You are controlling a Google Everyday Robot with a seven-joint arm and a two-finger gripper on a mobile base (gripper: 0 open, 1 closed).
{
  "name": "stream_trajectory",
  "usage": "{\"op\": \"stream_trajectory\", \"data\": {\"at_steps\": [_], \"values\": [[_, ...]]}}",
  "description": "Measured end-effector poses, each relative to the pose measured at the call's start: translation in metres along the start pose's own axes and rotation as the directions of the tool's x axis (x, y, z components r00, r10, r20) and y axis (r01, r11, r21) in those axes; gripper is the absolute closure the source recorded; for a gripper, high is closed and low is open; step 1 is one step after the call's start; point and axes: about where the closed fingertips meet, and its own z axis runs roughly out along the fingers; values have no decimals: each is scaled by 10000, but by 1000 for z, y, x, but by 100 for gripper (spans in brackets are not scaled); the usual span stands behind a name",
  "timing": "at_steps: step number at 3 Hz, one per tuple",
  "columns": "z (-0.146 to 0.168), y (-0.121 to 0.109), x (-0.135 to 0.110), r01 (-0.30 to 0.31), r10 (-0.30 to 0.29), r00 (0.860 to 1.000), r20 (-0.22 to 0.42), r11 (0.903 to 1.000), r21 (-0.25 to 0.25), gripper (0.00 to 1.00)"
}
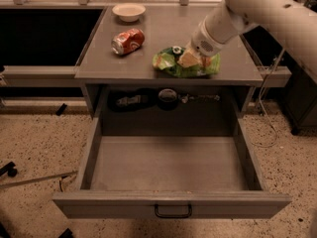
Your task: Place green rice chip bag into top drawer
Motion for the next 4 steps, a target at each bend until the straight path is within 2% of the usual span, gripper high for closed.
{"op": "stream_trajectory", "data": {"at_steps": [1,3,4], "values": [[-36,49,9,-396,439,9980,447,9949,-930,100],[-98,133,23,-862,1057,9910,820,9733,-2125,100],[-98,133,23,-862,1057,9910,821,9733,-2125,100]]}}
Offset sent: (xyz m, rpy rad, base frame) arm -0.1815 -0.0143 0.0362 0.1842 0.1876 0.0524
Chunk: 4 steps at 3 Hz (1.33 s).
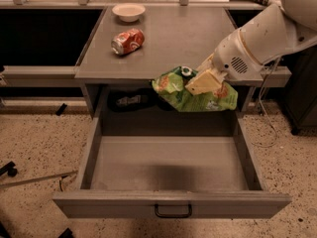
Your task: Place green rice chip bag into top drawer
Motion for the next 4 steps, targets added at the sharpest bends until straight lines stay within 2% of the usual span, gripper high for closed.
{"op": "stream_trajectory", "data": {"at_steps": [1,2,3,4], "values": [[22,2,5,-107,106,9989,455,9999,17,100],[91,17,30,-974,1044,9873,1198,9932,-631,100],[160,39,55,-1902,2037,9689,1404,9763,-1035,100],[214,47,70,-2632,2771,9477,1584,9592,-1035,100]]}}
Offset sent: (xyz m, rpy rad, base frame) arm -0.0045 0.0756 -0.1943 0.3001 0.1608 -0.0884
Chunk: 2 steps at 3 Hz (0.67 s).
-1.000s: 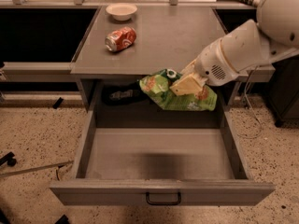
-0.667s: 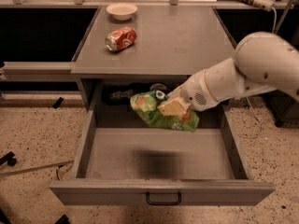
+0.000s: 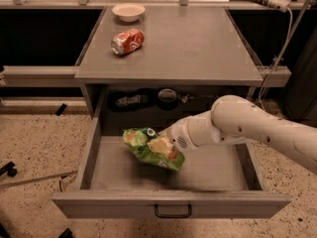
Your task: Place green rice chip bag into top drawer
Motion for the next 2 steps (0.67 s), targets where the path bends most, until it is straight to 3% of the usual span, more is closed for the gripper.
{"op": "stream_trajectory", "data": {"at_steps": [1,2], "values": [[0,0,0,0,0,10000,0,10000,0,100],[1,-11,10,-126,122,9999,98,9990,427,100]]}}
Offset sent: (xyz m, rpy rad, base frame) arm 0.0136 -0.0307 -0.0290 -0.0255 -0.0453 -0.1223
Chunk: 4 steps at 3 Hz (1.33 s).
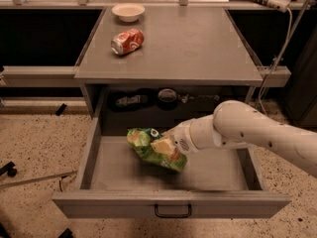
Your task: Place green rice chip bag into top drawer
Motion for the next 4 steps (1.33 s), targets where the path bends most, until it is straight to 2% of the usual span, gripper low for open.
{"op": "stream_trajectory", "data": {"at_steps": [1,2,3,4], "values": [[0,-23,26,-444,433,9990,143,9947,928,100],[-1,-24,24,-453,438,9989,174,9941,985,100],[-1,-24,24,-452,437,9989,174,9941,985,82],[-1,-24,24,-452,437,9989,174,9941,985,59]]}}
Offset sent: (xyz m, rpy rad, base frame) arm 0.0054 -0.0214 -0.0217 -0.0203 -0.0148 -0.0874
